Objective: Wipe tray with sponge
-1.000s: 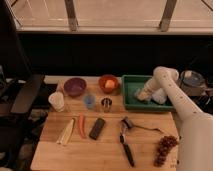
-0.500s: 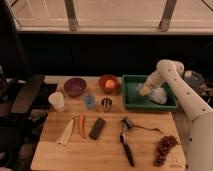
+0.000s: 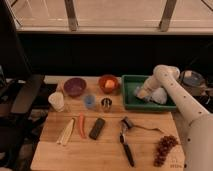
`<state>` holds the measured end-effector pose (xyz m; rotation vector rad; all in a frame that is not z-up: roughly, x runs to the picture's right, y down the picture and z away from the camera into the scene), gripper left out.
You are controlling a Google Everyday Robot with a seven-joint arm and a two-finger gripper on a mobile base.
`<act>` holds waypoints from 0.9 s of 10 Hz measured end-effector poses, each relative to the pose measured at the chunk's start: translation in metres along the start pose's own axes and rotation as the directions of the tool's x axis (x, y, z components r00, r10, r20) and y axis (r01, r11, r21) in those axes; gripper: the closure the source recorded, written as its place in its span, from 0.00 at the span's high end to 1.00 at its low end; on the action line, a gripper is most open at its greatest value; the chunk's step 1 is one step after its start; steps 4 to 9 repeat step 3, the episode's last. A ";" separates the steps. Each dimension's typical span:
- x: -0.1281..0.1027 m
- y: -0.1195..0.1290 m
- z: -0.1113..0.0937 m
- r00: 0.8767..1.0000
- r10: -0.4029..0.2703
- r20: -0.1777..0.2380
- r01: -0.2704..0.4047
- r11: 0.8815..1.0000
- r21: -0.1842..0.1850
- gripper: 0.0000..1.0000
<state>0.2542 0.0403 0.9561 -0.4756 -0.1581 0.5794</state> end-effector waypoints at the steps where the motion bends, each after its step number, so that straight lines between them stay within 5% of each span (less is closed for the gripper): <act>1: 0.000 0.003 0.012 1.000 -0.009 -0.004 0.009 1.000 -0.002 0.00; 9: 0.006 0.002 0.014 1.000 -0.006 -0.008 0.007 1.000 0.017 0.00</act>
